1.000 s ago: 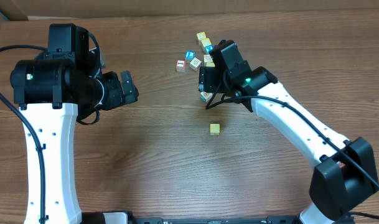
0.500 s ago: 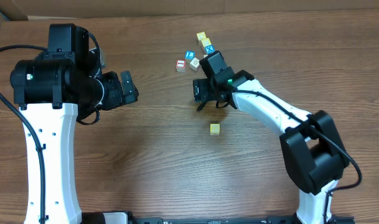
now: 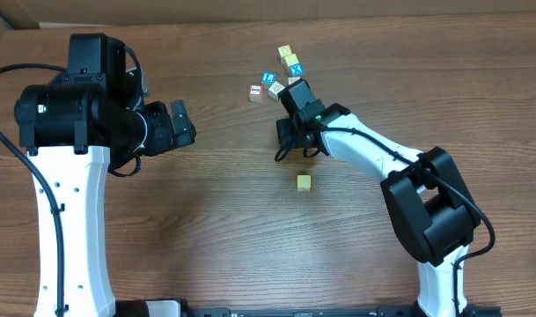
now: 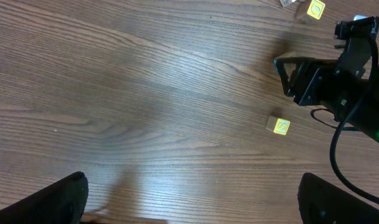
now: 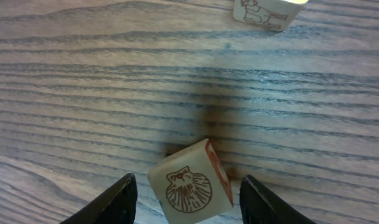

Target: Flip 4 blocks

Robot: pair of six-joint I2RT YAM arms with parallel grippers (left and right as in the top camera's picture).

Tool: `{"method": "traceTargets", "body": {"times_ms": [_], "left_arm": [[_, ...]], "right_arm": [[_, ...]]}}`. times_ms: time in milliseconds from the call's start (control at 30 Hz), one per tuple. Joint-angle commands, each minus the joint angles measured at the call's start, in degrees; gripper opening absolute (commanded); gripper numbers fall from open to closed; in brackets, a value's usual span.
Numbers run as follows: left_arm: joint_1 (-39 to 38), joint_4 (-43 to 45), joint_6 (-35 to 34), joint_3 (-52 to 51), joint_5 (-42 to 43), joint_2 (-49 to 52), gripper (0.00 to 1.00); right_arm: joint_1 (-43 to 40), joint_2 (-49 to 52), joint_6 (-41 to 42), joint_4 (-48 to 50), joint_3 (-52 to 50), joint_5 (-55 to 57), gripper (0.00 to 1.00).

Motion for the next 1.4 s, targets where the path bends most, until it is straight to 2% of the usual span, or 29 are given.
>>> {"method": "traceTargets", "body": {"times_ms": [0, 67, 200, 367, 400, 567, 733, 867, 967, 1000, 1033, 1067, 1167, 1300, 1333, 1367], "left_arm": [[0.24, 0.26, -0.79, 0.00, -0.37, 0.02, 1.00], [0.24, 0.26, -0.79, 0.00, -0.37, 0.02, 1.00], [0.24, 0.26, -0.79, 0.00, -0.39, 0.02, 1.00], [0.24, 0.26, -0.81, 0.00, -0.39, 0.02, 1.00], [0.24, 0.26, -0.79, 0.00, -0.39, 0.02, 1.00], [0.24, 0.26, -0.79, 0.00, -0.39, 0.02, 1.00], [0.24, 0.26, -0.79, 0.00, -0.37, 0.02, 1.00], [0.24, 0.26, -0.79, 0.00, -0.39, 0.02, 1.00], [0.24, 0.26, -0.79, 0.00, -0.39, 0.02, 1.00], [0.24, 0.26, -0.79, 0.00, -0.37, 0.02, 1.00], [0.24, 0.26, -0.79, 0.00, -0.37, 0.02, 1.00], [0.24, 0.26, -0.79, 0.00, -0.39, 0.02, 1.00], [0.24, 0.26, -0.79, 0.00, -0.39, 0.02, 1.00], [0.24, 0.26, -0.79, 0.00, -0.37, 0.02, 1.00], [0.24, 0.26, -0.79, 0.00, -0.39, 0.02, 1.00], [0.24, 0.26, -0.79, 0.00, -0.39, 0.02, 1.00]], "right_arm": [[0.33, -0.20, -0.39, 0.28, 0.02, -0.94, 0.56], [0.31, -0.13, -0.42, 0.52, 0.02, -0.72, 0.60], [0.31, 0.07, -0.42, 1.20, -0.24, -0.33, 0.58], [0.31, 0.07, -0.37, 1.22, -0.72, -0.35, 0.33], [0.31, 0.04, -0.13, 1.22, -0.70, -0.37, 0.31], [0.31, -2.99, -0.13, -1.27, 0.28, -1.79, 0.30], [0.39, -11.21, 0.07, -5.18, 2.03, -7.98, 0.30], [1.18, -16.26, 4.11, -6.71, 2.03, -11.08, 0.24], [2.16, -16.57, 7.37, -9.33, 1.95, -11.04, 0.24], [2.47, -16.48, 8.00, -10.49, 1.70, -11.04, 0.29], [2.80, -16.46, 8.09, -11.67, 1.31, -11.04, 0.38], [3.26, -16.44, 8.07, -13.27, 1.03, -10.86, 0.42], [4.33, -16.24, 8.04, -16.04, -0.04, -10.82, 0.45], [6.16, -16.22, 8.07, -14.32, -3.56, -10.82, 0.44], [6.29, -16.22, 8.07, -14.08, -4.09, -10.82, 0.45], [6.47, -16.20, 8.07, -13.81, -4.79, -10.80, 0.51]]}}
